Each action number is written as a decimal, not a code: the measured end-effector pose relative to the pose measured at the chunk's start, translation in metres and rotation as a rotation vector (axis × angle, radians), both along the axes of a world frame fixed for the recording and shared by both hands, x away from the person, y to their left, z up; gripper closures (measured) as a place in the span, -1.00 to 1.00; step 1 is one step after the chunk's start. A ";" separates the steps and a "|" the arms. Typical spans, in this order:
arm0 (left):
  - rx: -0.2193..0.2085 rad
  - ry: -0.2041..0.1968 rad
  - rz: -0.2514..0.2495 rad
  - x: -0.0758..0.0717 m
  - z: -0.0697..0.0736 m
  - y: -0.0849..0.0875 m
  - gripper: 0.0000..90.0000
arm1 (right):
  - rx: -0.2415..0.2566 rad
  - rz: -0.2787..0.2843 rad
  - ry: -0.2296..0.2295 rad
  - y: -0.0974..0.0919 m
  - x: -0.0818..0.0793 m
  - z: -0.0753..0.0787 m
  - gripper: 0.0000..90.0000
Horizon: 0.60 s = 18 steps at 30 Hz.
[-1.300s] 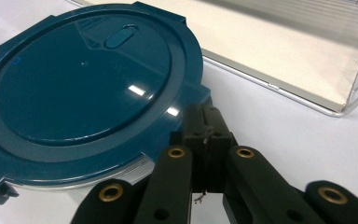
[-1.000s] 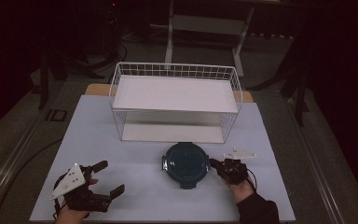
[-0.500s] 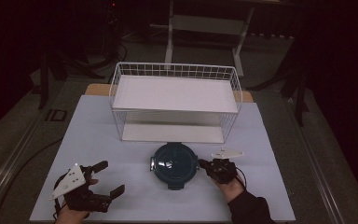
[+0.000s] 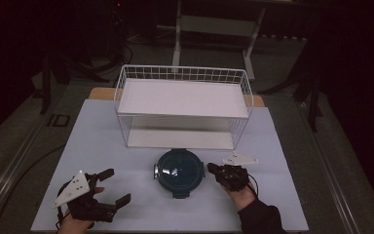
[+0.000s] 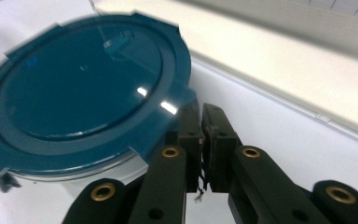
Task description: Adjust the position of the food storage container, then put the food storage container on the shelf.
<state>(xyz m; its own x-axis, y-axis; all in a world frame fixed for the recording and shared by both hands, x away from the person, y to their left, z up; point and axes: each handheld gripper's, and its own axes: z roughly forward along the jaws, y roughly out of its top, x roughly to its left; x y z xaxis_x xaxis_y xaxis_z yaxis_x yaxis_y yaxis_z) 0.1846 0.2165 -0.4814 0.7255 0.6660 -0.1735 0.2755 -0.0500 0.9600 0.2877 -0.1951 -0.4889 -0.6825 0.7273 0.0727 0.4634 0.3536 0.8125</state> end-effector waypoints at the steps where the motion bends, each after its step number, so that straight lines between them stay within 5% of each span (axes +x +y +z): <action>1: 0.000 0.006 -0.009 0.000 0.000 -0.001 -0.99 | 0.007 0.005 -0.005 -0.001 -0.001 0.002 0.85; 3: 0.015 0.011 -0.023 0.001 -0.001 -0.002 -0.99 | 0.014 0.014 -0.021 -0.001 -0.004 0.005 0.75; 7: 0.039 -0.005 -0.064 0.002 -0.001 -0.006 -0.99 | 0.056 0.021 -0.049 -0.001 -0.010 0.012 0.23; 13: 0.059 0.093 -0.049 0.006 0.006 -0.008 -0.99 | 0.116 0.085 -0.093 0.000 -0.019 0.022 -0.68; 18: 0.062 0.101 -0.059 0.007 0.015 -0.009 -0.99 | 0.132 0.121 -0.145 0.000 -0.024 0.030 -0.75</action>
<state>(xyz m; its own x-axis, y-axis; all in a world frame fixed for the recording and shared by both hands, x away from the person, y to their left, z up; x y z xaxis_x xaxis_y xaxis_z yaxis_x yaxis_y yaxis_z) 0.1919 0.2071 -0.4666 0.7446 0.6346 -0.2071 0.3654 -0.1277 0.9221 0.2640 -0.1949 -0.4590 -0.7742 0.6304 0.0563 0.2990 0.2859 0.9104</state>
